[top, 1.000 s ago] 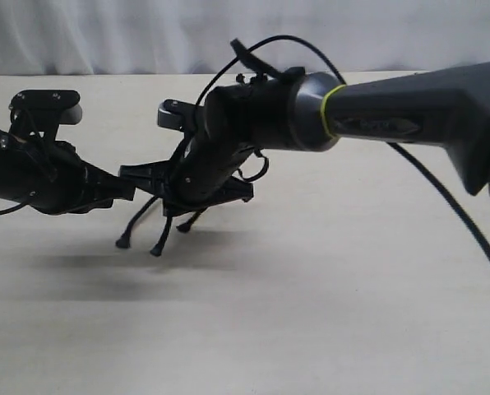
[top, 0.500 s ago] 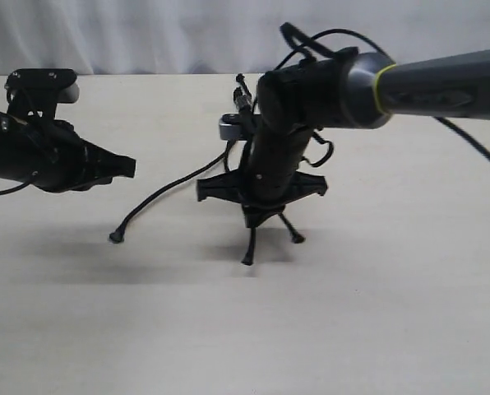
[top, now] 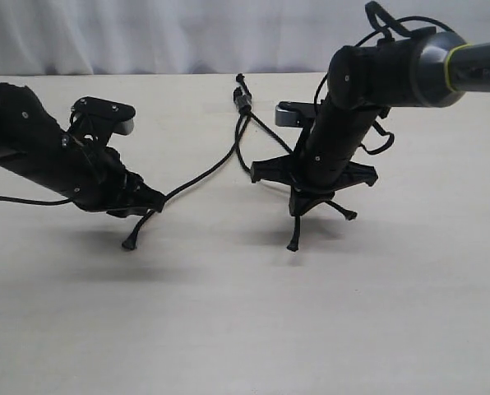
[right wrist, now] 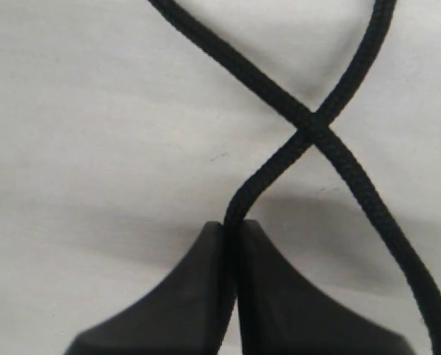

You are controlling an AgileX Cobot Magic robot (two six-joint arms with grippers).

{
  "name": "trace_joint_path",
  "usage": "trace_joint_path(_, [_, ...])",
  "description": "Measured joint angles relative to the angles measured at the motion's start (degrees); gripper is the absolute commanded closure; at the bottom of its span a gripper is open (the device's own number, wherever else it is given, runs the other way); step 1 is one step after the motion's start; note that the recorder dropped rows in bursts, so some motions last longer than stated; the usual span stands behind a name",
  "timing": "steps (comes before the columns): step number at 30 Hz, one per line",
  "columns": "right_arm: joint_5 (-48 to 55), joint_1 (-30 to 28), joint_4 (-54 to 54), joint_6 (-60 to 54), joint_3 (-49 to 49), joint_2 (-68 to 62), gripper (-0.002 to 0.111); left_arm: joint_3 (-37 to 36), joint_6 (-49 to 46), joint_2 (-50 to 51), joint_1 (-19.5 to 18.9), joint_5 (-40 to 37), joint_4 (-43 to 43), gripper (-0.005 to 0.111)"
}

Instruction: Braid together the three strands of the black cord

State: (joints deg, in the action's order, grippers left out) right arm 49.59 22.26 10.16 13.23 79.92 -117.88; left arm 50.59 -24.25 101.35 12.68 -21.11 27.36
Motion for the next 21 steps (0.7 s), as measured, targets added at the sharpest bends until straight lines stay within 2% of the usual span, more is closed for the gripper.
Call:
trace_joint_path(6, [0.0, 0.0, 0.1, -0.3, 0.0, 0.0, 0.104, 0.2, 0.0, 4.9, 0.0, 1.7, -1.2, 0.071])
trace_joint_path(8, [0.0, 0.0, 0.1, -0.3, 0.0, 0.0, 0.104, 0.2, 0.0, 7.1, 0.0, 3.0, -1.5, 0.083])
trace_joint_path(9, [0.0, 0.0, 0.1, -0.3, 0.0, 0.0, 0.104, 0.2, 0.0, 8.1, 0.0, 3.6, -1.5, 0.101])
trace_joint_path(10, [0.0, 0.0, 0.1, -0.3, 0.0, 0.0, 0.104, 0.4, 0.0, 8.9, 0.0, 4.2, -1.7, 0.107])
trace_joint_path(15, [0.0, 0.0, 0.5, -0.3, 0.0, 0.0, 0.104, 1.0, 0.0, 9.2, 1.4, 3.7, -1.5, 0.107])
trace_joint_path(21, [-1.8, 0.0, 7.7, -4.7, 0.0, 0.0, 0.104, 0.9, 0.0, 9.2, 7.9, 3.4, 1.0, 0.107])
